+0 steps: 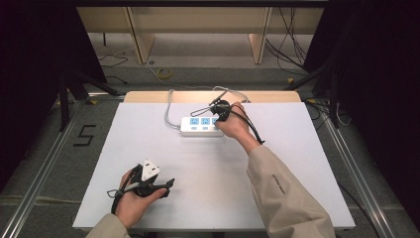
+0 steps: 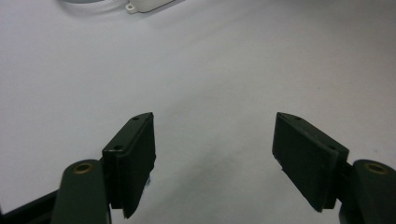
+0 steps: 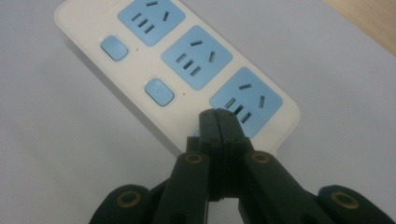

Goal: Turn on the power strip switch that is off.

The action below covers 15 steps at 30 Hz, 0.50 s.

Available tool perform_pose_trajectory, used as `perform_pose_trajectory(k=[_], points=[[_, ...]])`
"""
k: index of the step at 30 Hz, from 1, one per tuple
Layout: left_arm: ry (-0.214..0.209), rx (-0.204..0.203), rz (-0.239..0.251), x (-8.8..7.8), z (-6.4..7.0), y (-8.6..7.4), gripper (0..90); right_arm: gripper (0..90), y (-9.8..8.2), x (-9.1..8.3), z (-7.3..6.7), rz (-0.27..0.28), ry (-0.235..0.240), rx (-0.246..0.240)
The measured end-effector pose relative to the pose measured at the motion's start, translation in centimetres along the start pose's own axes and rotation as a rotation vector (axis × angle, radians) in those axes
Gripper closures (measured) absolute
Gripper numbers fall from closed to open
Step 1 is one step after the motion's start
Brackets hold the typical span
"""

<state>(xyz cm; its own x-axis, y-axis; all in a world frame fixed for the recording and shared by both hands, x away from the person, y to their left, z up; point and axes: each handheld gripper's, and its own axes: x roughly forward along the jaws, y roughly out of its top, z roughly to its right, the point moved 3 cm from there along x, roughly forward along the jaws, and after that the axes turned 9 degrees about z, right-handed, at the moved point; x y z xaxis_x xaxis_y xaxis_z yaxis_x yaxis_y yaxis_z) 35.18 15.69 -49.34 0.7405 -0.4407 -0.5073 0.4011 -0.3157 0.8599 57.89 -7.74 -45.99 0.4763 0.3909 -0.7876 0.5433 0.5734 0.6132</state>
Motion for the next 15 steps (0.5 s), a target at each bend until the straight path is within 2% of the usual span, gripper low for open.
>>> perform_pose_trajectory(k=[15], points=[[0.001,0.004,-0.002,-0.05,-0.07,0.01,30.0,90.0,0.08,0.41,-0.08,-0.005,-0.005,0.003]])
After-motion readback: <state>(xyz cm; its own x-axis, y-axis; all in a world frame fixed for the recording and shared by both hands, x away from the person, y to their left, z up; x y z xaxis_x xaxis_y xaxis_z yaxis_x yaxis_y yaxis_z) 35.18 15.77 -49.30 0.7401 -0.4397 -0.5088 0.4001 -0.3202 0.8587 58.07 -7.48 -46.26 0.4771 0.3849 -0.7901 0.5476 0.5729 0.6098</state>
